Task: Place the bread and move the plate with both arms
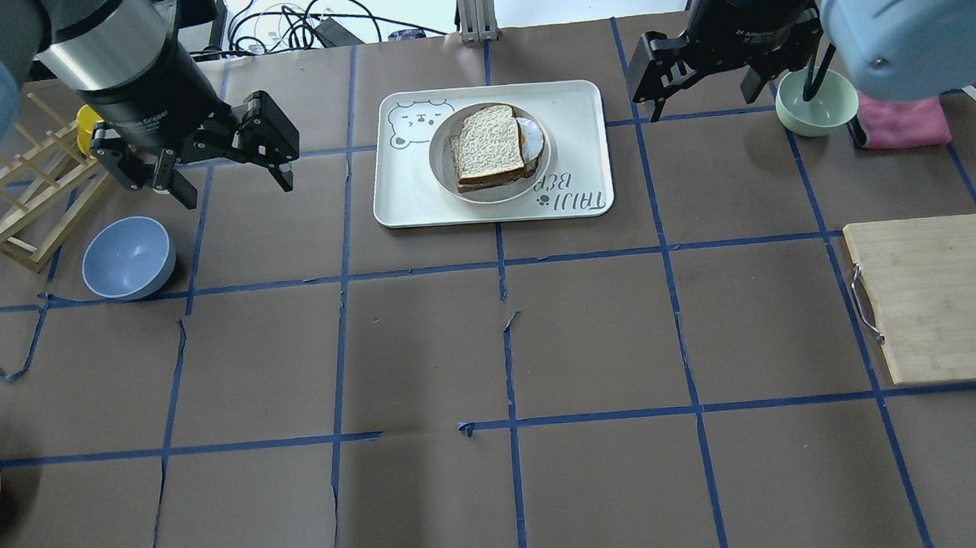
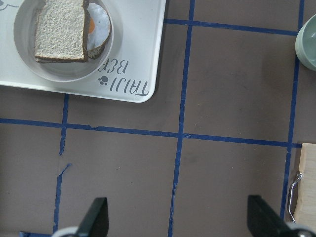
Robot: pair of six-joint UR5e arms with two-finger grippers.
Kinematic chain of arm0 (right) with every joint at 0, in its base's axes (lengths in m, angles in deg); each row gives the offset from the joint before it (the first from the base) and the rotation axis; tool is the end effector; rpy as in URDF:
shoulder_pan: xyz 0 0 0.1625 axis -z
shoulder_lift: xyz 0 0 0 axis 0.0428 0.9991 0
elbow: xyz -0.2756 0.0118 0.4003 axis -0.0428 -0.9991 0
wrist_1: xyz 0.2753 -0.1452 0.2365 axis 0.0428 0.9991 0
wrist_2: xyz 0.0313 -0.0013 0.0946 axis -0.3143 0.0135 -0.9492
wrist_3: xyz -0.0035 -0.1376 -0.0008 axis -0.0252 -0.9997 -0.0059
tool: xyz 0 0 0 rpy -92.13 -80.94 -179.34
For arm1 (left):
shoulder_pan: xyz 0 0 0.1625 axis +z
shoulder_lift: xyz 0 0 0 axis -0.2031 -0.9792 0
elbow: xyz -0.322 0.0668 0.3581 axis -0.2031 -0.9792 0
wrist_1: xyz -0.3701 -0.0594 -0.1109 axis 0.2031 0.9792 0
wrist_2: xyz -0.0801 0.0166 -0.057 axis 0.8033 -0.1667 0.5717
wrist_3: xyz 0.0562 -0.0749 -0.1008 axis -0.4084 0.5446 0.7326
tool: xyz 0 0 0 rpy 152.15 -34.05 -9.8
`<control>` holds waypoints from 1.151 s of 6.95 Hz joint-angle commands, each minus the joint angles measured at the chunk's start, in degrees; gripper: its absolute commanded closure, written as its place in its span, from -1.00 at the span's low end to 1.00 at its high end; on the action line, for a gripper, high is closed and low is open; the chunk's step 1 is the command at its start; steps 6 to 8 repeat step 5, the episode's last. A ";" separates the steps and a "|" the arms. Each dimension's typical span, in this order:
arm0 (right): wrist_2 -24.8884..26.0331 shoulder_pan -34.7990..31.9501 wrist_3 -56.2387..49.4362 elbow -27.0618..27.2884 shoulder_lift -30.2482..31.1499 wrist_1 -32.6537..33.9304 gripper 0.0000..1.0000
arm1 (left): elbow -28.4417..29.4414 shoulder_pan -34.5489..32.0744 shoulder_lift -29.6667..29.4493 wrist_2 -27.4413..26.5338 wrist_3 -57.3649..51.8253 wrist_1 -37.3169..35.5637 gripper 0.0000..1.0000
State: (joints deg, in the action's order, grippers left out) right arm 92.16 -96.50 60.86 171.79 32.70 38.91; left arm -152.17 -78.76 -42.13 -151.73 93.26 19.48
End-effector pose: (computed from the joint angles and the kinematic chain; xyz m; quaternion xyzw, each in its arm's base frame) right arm 0.1657 -0.4910 0.5317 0.0498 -0.9962 0.0713 0.0081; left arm -0.1409 -0.4643 0.5340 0.0398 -0.9991 0.0088 0.0136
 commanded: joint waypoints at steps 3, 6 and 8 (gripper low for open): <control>-0.04 0.00 0.00 0.00 0.03 0.00 -1.00 | 0.43 1.19 -0.79 -0.10 -2.58 -2.35 -1.00; -0.04 0.00 0.00 0.00 0.03 0.00 -1.00 | 0.43 1.19 -0.53 -0.10 -2.58 -1.91 -1.00; -0.04 0.00 0.00 0.00 0.03 0.00 -1.00 | 0.43 1.19 -0.53 -0.10 -2.58 -1.91 -1.00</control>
